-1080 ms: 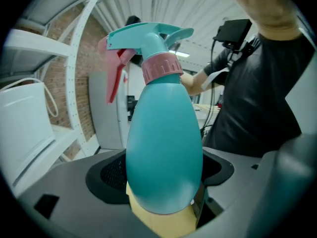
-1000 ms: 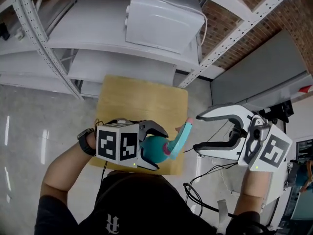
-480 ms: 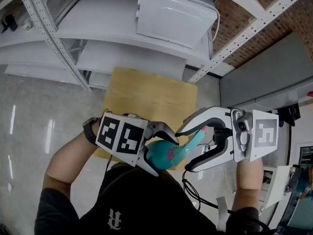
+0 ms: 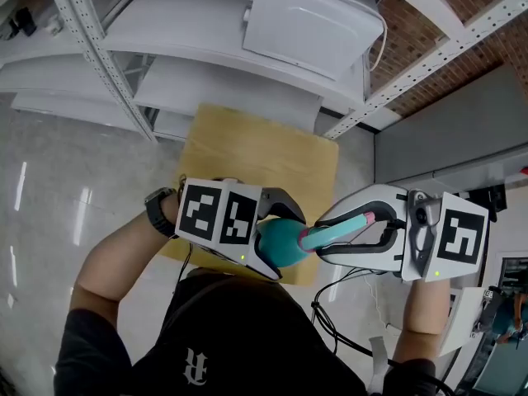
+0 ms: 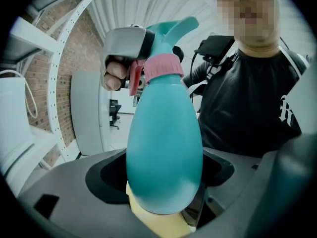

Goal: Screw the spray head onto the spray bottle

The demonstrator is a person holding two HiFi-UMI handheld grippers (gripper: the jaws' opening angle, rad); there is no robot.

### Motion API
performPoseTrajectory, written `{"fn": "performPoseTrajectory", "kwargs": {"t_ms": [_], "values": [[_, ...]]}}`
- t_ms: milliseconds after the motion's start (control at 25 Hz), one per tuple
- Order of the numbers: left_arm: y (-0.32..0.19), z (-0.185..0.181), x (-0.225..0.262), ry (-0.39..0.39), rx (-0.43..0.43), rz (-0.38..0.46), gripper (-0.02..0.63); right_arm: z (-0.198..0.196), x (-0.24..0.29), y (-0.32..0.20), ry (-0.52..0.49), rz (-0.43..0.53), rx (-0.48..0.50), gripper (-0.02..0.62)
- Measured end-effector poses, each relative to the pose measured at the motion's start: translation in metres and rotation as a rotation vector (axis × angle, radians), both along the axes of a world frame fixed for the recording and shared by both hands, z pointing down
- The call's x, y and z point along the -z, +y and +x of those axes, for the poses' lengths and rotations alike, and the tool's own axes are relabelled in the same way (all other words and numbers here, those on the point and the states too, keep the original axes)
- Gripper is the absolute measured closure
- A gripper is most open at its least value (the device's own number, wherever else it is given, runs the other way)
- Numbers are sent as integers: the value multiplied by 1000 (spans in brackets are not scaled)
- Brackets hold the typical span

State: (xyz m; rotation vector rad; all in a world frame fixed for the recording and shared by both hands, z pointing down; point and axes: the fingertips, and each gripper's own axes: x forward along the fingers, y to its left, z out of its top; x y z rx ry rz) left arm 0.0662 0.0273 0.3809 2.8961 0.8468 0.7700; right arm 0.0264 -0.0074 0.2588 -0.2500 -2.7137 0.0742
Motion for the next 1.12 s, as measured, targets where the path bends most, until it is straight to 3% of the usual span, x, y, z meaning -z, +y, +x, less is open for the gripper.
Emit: {"fn": "performPoseTrajectory", "kwargs": {"t_ms": [160, 520, 680, 880, 1120], "values": [[11, -4, 3, -3, -85, 16, 204, 3, 1, 12, 3, -34, 95, 491], [47, -13, 18, 66, -313, -66, 204, 1, 13, 37, -76, -78, 352, 499], [42, -12, 20, 104, -300, -61, 204, -2, 14, 30, -145, -127, 349, 499], [22, -13, 6, 91, -213, -86, 204, 0, 0, 9, -211, -144, 252, 499], [37, -15, 3, 77, -280, -112, 204, 7, -2, 12, -222, -164, 310, 502]]}}
